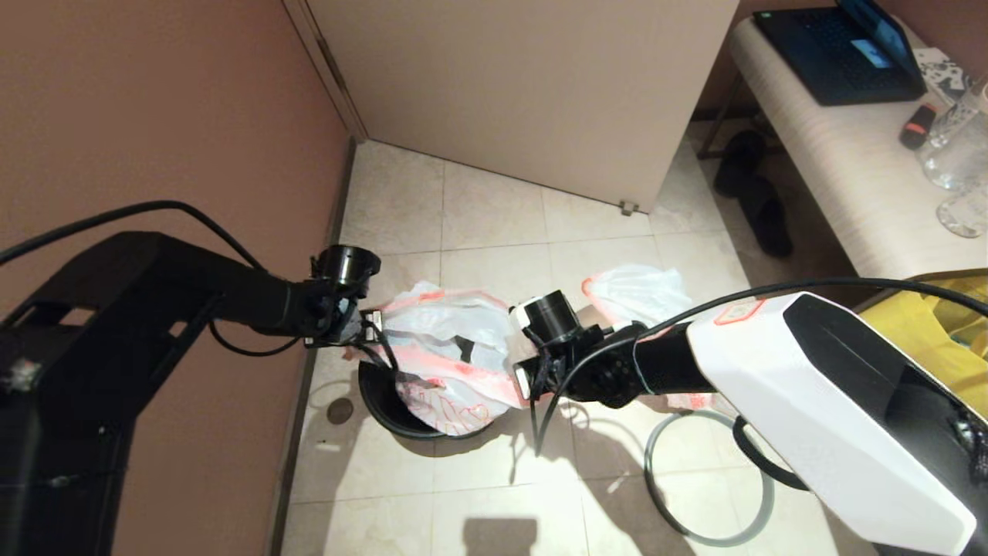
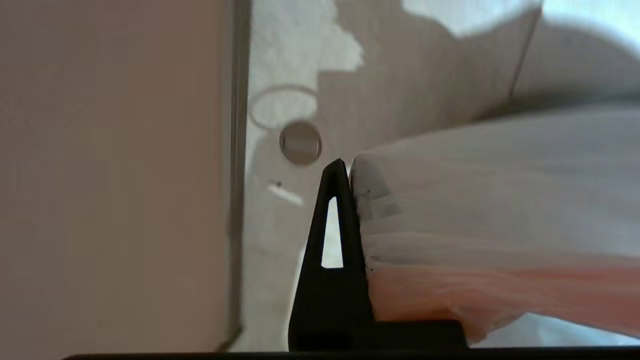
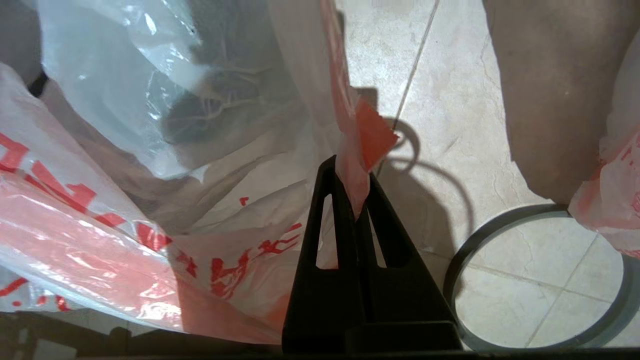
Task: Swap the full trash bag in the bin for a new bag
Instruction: Put the new garbage bag on the trash can
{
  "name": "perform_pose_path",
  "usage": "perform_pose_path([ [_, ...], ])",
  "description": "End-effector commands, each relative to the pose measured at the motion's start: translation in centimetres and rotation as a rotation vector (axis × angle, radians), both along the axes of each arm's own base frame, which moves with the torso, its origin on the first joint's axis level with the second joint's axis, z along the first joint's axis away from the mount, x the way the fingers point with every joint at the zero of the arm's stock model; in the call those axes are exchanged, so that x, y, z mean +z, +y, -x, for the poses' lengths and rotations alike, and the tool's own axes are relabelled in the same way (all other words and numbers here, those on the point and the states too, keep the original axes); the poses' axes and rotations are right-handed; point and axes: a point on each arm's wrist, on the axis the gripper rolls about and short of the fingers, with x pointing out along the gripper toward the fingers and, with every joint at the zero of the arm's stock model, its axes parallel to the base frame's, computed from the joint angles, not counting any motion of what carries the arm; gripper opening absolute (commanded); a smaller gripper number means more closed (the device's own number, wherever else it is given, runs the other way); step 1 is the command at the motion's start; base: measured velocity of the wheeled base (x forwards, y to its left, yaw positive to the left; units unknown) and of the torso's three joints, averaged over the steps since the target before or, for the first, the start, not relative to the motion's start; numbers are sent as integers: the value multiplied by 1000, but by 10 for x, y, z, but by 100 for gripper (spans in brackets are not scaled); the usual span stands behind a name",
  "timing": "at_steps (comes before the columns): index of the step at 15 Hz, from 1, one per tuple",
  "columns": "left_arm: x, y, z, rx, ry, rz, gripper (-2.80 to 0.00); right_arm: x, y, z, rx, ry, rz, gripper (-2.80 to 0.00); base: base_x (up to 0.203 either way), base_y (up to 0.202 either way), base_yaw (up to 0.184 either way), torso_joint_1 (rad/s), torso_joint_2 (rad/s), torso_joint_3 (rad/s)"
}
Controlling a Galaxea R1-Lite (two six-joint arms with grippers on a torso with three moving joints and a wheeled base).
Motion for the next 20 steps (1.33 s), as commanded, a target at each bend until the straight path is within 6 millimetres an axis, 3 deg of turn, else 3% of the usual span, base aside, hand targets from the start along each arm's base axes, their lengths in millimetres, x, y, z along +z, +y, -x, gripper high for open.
perform_pose_path([
  [1,-14,-4,-17,59,-30,-4,-280,-1,4,-12,-4,-7,-12,-280,0,0,0,0,0,0],
  [3,-4,-6,-29,121,-122,-21,-280,3,-3,-20,41,18,-35,-280,0,0,0,0,0,0],
  [5,-7,-9,-40,142,-162,-20,-280,6,-13,-28,79,36,-61,-280,0,0,0,0,0,0],
  [11,-9,-9,-59,259,-257,-44,-280,-11,-35,-49,137,60,-51,-280,0,0,0,0,0,0],
  [16,-36,-7,-66,277,-204,-89,-280,-43,-32,-52,145,112,-27,-280,0,0,0,0,0,0],
  [20,-52,-7,-69,262,-178,-107,-280,-52,-30,-54,179,111,-48,-280,0,0,0,0,0,0],
])
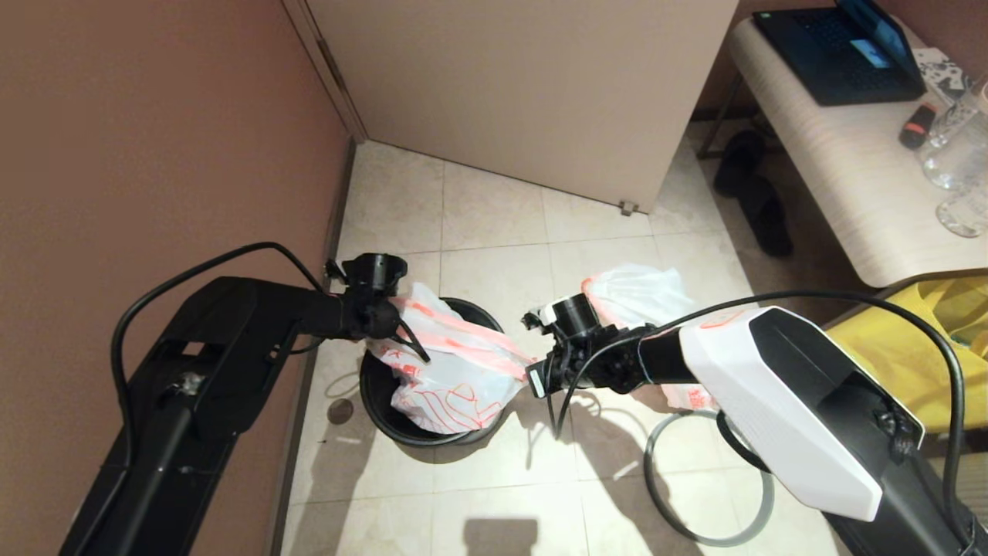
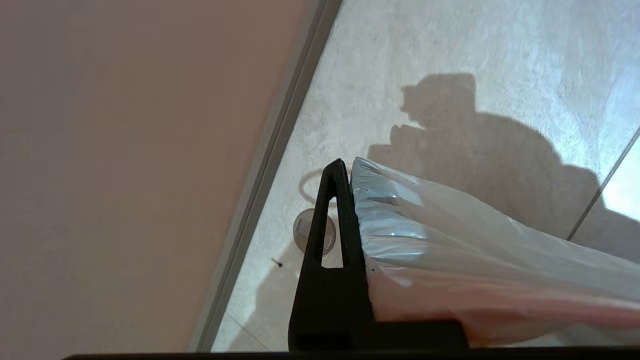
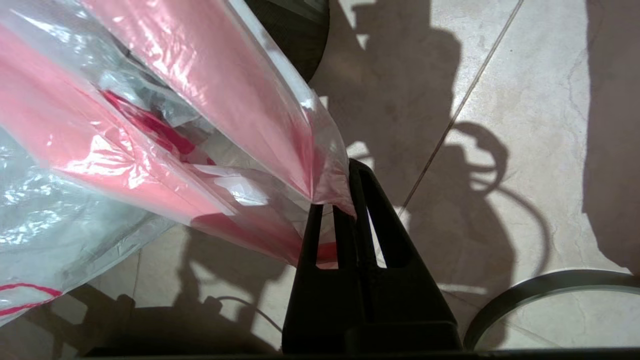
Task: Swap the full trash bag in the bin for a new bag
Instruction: Put the new garbage bag on the trash can
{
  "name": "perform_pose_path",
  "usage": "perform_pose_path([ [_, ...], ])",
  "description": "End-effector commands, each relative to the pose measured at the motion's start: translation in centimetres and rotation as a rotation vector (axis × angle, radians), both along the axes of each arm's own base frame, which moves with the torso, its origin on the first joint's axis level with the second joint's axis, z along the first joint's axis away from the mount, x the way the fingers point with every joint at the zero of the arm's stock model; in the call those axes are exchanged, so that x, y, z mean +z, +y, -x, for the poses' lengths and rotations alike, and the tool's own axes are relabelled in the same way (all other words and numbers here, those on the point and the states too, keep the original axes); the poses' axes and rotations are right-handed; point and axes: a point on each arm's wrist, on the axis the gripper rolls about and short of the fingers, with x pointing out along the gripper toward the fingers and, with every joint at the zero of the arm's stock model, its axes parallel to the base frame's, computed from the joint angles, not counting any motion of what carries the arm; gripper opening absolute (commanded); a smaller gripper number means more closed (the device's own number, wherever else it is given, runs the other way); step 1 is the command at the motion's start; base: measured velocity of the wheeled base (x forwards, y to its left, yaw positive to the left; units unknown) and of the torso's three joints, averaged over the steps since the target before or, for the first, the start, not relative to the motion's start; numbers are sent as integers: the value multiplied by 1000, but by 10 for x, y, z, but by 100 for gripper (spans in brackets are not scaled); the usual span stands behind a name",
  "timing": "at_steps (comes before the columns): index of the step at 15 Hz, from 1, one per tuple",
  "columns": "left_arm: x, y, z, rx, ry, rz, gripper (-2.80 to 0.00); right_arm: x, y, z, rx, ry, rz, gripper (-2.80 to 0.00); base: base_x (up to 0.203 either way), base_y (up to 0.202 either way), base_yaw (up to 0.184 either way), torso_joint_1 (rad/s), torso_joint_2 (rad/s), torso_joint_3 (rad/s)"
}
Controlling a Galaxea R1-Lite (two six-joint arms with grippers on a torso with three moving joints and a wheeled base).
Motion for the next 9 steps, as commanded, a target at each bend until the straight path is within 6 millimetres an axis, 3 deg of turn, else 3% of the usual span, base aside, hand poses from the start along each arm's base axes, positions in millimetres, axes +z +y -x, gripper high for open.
perform_pose_path([
  [1,-13,-1,-2,1,14,-2,-280,-9,-1,-1,4,17,4,-280,0,0,0,0,0,0],
  [3,-26,-1,-2,-8,57,-6,-280,-14,-2,-1,4,39,18,-280,0,0,0,0,0,0],
  [5,-31,-5,4,-66,111,34,-280,-2,-14,-4,-16,46,20,-280,0,0,0,0,0,0],
  [9,8,-21,40,-297,214,266,-280,20,-41,7,-39,171,108,-280,0,0,0,0,0,0],
])
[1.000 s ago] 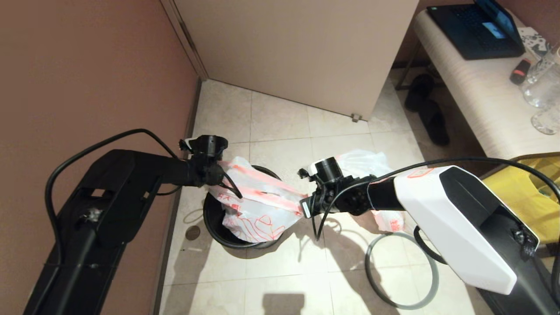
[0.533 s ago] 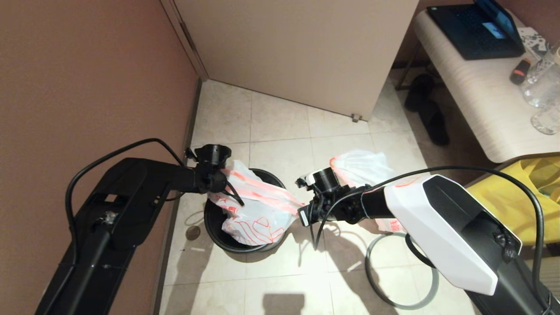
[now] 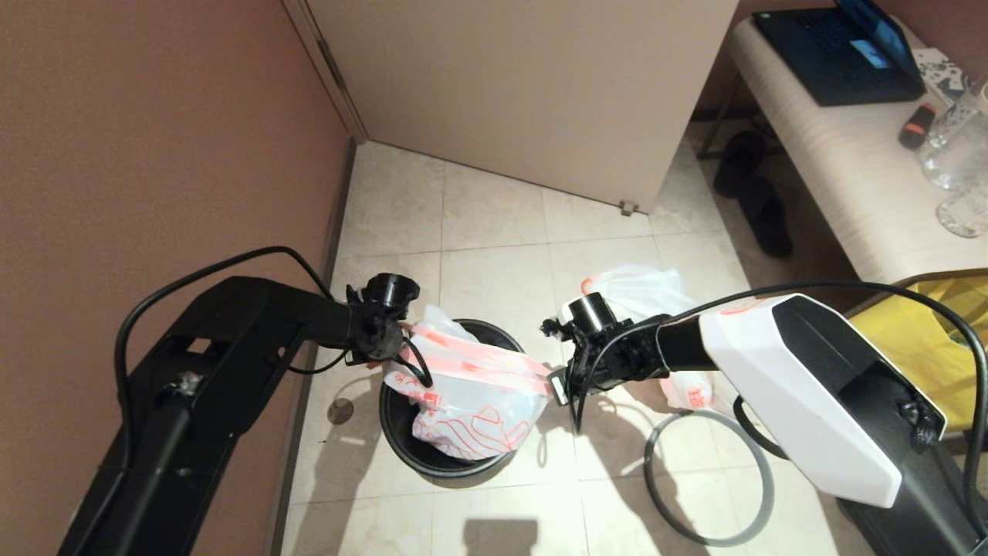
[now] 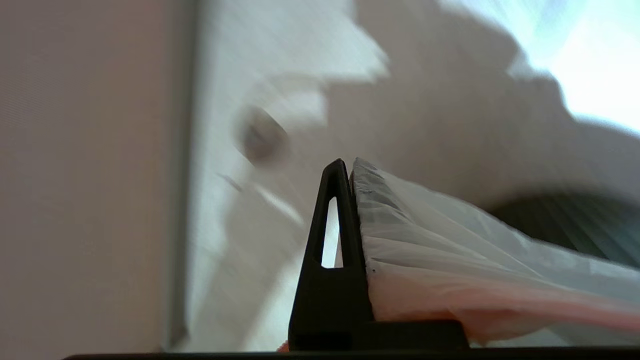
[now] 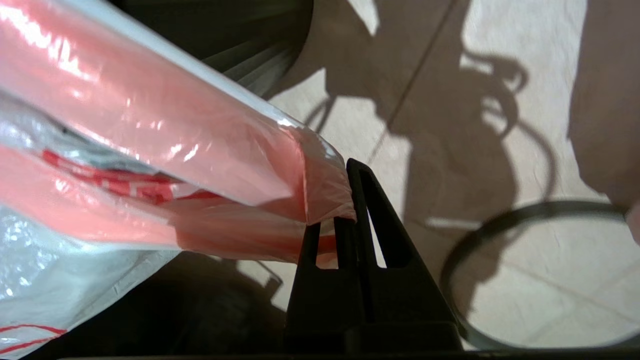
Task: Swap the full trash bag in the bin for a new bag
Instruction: Put the new garbage bag on the trash can
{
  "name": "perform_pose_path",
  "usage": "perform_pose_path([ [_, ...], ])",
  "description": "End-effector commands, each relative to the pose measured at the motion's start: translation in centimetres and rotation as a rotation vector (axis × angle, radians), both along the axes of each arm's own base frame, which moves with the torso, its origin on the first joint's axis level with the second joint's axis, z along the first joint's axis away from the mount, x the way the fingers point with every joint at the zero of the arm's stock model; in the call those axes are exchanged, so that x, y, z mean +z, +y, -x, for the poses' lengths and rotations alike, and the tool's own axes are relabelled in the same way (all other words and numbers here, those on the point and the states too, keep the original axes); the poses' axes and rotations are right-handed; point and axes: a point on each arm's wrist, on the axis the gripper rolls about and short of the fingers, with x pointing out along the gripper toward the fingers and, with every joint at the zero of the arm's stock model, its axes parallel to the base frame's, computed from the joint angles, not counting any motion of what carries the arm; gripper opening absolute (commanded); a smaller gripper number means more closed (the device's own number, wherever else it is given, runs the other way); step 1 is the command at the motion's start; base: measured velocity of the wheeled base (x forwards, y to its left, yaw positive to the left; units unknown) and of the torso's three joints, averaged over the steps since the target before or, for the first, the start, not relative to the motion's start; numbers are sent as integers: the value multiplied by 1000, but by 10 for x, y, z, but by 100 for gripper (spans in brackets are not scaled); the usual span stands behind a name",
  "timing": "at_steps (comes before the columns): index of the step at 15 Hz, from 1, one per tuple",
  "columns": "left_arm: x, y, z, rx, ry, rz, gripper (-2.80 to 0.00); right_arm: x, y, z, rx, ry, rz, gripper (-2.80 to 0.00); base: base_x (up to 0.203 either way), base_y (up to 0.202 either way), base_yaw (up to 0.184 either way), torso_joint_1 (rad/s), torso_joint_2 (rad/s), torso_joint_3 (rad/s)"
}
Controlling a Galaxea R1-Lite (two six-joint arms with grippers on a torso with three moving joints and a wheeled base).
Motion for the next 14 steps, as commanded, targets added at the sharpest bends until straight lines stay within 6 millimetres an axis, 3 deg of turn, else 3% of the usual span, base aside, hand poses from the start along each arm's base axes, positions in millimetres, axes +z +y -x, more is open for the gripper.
perform_pose_path([
  [1,38,-5,24,-159,40,178,-280,21,-14,11,4,39,35,-280,0,0,0,0,0,0],
  [5,34,0,48,-334,256,234,-280,34,-38,27,85,51,126,-280,0,0,0,0,0,0],
  [8,44,0,36,-305,140,321,-280,39,-37,13,90,-43,58,-280,0,0,0,0,0,0],
  [14,41,2,22,-256,2,386,-280,35,-28,-15,85,-179,-21,-280,0,0,0,0,0,0],
])
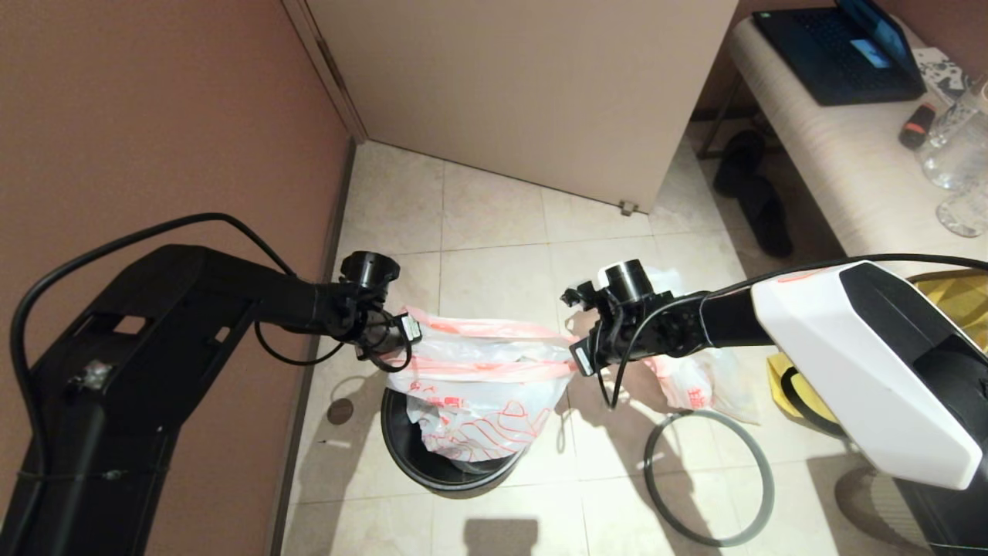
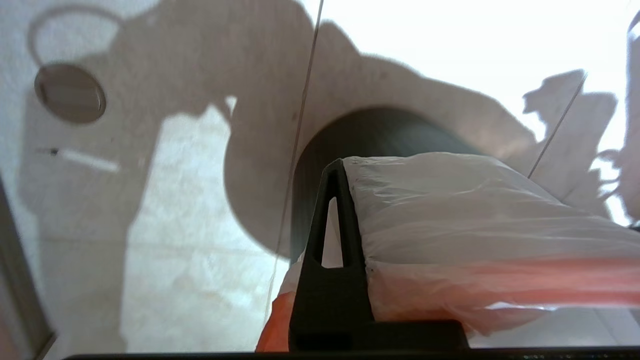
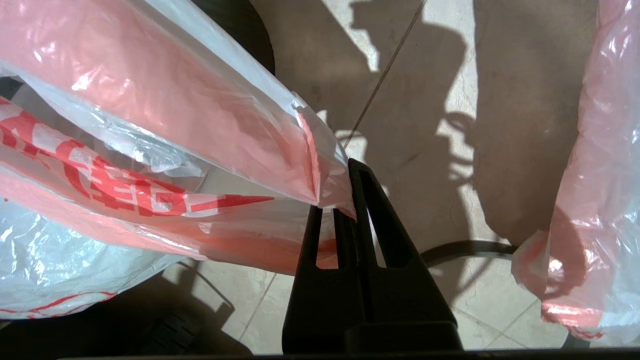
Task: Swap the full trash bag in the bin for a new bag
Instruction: Put the new garbage bag on the trash can
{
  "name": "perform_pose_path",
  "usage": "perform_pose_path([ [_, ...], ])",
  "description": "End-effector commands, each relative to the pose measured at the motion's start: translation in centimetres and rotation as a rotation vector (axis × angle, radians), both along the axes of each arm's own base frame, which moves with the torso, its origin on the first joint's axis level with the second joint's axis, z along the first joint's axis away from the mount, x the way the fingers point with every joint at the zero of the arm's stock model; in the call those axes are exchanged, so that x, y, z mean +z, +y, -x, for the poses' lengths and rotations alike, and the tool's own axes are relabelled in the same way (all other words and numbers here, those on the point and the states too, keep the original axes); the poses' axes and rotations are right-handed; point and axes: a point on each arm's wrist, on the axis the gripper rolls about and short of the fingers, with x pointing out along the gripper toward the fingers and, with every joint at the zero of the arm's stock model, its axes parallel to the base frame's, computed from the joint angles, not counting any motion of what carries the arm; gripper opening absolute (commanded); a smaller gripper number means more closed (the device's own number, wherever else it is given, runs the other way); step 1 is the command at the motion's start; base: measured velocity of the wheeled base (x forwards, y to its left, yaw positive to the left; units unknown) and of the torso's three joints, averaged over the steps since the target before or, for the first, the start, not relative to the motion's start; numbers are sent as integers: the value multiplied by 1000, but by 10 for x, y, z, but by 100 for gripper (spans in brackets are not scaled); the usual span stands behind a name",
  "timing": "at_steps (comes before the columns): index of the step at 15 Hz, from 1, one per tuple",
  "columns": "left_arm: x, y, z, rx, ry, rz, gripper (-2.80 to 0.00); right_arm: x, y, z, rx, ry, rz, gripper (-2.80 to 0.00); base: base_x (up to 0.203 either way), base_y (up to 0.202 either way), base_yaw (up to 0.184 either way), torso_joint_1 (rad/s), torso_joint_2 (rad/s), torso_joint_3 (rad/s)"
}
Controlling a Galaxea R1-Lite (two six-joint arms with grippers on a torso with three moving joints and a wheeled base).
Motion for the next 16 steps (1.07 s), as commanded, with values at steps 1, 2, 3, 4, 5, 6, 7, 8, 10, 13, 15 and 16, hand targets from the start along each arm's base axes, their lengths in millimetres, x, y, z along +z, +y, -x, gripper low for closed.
perform_pose_path([
  [1,-7,3,-5,31,-13,-5,-280,-8,3,-8,-3,-7,-4,-280,0,0,0,0,0,0],
  [2,-12,4,-10,69,-21,-35,-280,-11,6,-13,-4,-16,-8,-280,0,0,0,0,0,0],
  [3,-17,2,-15,114,-34,-75,-280,-17,8,-16,-3,-20,-8,-280,0,0,0,0,0,0],
  [4,-22,-2,-21,180,-56,-126,-280,-20,9,-17,-1,-18,-7,-280,0,0,0,0,0,0],
  [5,-29,-5,-27,256,-78,-184,-280,-25,9,-18,2,-10,-1,-280,0,0,0,0,0,0],
  [6,-36,-7,-30,286,-79,-209,-280,-34,9,-19,2,3,8,-280,0,0,0,0,0,0],
  [7,-38,-8,-31,286,-78,-206,-280,-38,4,-22,1,8,21,-280,0,0,0,0,0,0],
  [8,-37,-8,-31,286,-79,-208,-280,-43,2,-23,4,16,34,-280,0,0,0,0,0,0],
  [10,-44,-8,-32,283,-67,-214,-280,-56,-5,-27,17,29,72,-280,0,0,0,0,0,0],
  [13,-58,-5,-26,247,33,-269,-280,-73,-11,-27,24,82,112,-280,0,0,0,0,0,0],
  [15,-49,-2,-15,214,130,-310,-280,-75,-10,-24,27,107,123,-280,0,0,0,0,0,0],
  [16,-36,-1,-10,187,156,-322,-280,-69,-8,-21,31,110,122,-280,0,0,0,0,0,0],
])
